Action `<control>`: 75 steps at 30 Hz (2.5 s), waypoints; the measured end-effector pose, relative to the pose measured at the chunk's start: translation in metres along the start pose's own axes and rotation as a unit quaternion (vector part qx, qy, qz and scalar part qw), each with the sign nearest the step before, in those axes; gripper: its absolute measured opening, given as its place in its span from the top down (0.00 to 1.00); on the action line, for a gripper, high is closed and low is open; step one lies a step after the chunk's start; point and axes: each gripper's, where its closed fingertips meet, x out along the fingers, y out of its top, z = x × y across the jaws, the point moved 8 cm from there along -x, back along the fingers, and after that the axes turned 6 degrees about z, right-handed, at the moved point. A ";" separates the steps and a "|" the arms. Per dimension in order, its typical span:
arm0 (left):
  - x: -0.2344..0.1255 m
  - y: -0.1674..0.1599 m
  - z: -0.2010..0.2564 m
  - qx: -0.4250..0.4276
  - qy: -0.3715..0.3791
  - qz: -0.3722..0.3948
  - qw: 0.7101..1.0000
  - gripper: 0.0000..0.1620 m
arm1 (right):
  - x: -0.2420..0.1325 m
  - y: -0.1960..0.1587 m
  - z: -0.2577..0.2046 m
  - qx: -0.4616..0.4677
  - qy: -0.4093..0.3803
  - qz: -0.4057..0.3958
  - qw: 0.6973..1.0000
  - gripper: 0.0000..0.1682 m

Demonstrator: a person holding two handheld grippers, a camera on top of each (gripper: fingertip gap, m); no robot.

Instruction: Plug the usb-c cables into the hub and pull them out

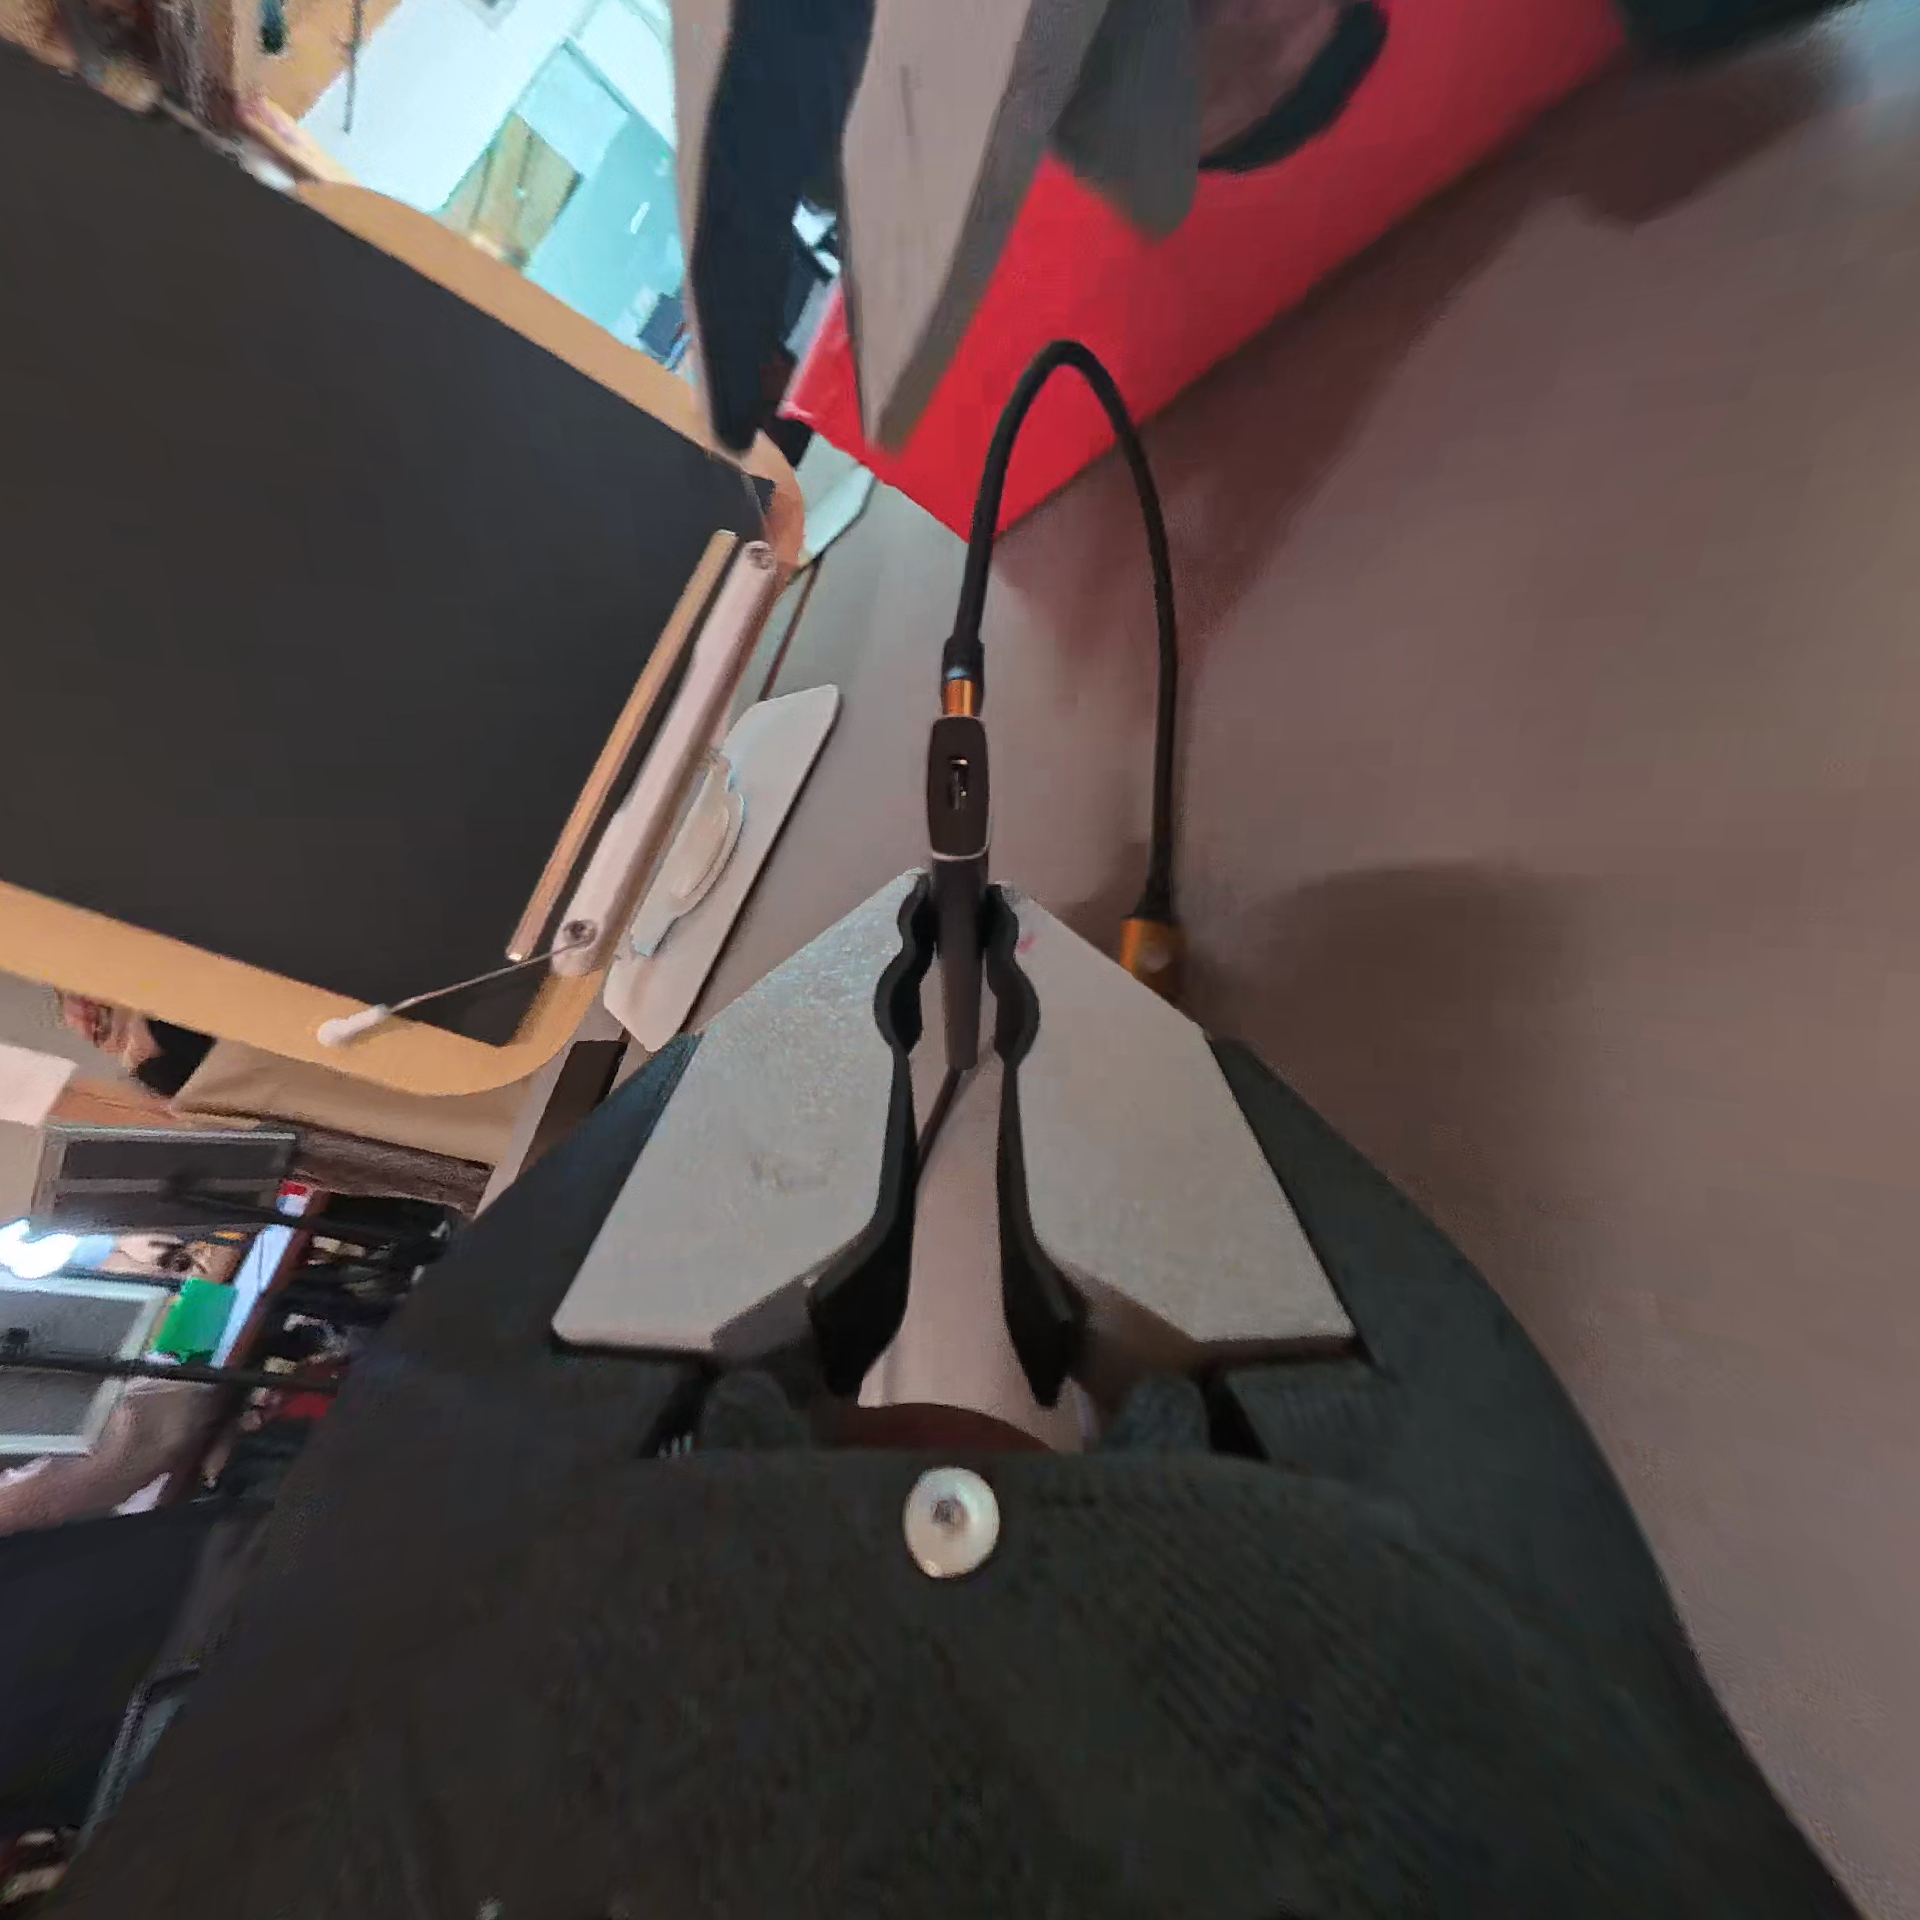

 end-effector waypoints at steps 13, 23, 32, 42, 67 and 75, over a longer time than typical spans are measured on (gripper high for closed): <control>0.015 0.004 0.023 0.044 -0.018 -0.004 0.999 0.96 | 0.035 -0.041 -0.028 -0.132 0.039 -0.155 0.978 0.96; 0.014 0.007 0.025 0.038 -0.022 0.007 0.999 0.95 | 0.036 -0.049 -0.028 -0.148 0.045 -0.178 0.972 0.97; 0.008 0.012 0.021 -0.025 -0.043 0.041 0.998 0.92 | 0.033 -0.053 -0.025 -0.151 0.040 -0.200 0.967 0.97; 0.017 0.013 0.035 0.017 -0.059 0.018 0.998 0.88 | 0.037 -0.057 -0.031 -0.160 0.056 -0.206 0.964 0.97; 0.015 0.018 0.027 0.097 -0.013 -0.020 0.995 0.96 | 0.034 -0.053 -0.023 -0.181 0.038 -0.183 0.966 0.97; 0.013 0.019 0.026 0.090 -0.014 -0.012 0.996 0.96 | 0.034 -0.052 -0.024 -0.179 0.040 -0.175 0.967 0.97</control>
